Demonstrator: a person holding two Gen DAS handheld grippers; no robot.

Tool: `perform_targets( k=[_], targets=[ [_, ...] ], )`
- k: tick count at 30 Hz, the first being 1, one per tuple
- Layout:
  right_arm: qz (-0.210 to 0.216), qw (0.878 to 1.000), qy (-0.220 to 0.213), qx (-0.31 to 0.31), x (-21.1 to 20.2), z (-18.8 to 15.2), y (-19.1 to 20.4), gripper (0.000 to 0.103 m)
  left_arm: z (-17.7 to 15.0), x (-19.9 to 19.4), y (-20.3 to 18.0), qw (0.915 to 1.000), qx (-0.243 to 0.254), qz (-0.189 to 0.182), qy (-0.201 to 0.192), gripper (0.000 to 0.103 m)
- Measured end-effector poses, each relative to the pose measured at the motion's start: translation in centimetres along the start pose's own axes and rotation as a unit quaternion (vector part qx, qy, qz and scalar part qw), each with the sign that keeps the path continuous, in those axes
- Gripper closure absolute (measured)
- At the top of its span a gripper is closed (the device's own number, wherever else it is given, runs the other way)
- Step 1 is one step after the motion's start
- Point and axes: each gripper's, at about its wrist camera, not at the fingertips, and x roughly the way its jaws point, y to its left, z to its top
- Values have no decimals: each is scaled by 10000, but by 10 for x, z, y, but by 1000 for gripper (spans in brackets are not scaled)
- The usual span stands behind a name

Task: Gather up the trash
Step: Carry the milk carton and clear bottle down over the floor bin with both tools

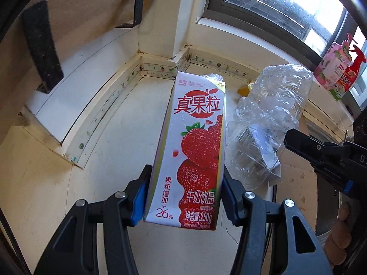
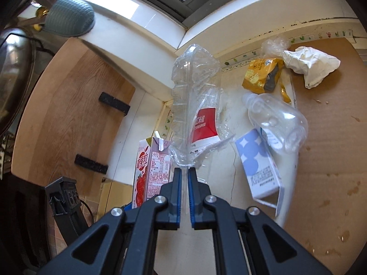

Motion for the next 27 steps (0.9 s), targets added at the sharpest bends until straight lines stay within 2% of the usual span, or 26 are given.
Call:
perform_targets(
  k=[5,11,20,27],
  targets=[
    [52,9997,-57,-226,-28,-23,21,98,-29,-34,0,9998,69,-130,-100,49],
    [36,9989,-175,-426,-69,-71,49,98,-76,-82,7,9993,135,-255,-228,49],
    [32,9966,-459,-684,-128,-179,101,98,-159,-156,24,9975,275,-480,-450,49],
    [-82,9963,-289,-811,-150,-272,119,98,-237,-195,44,9976,227,-548,-363,49]
  ],
)
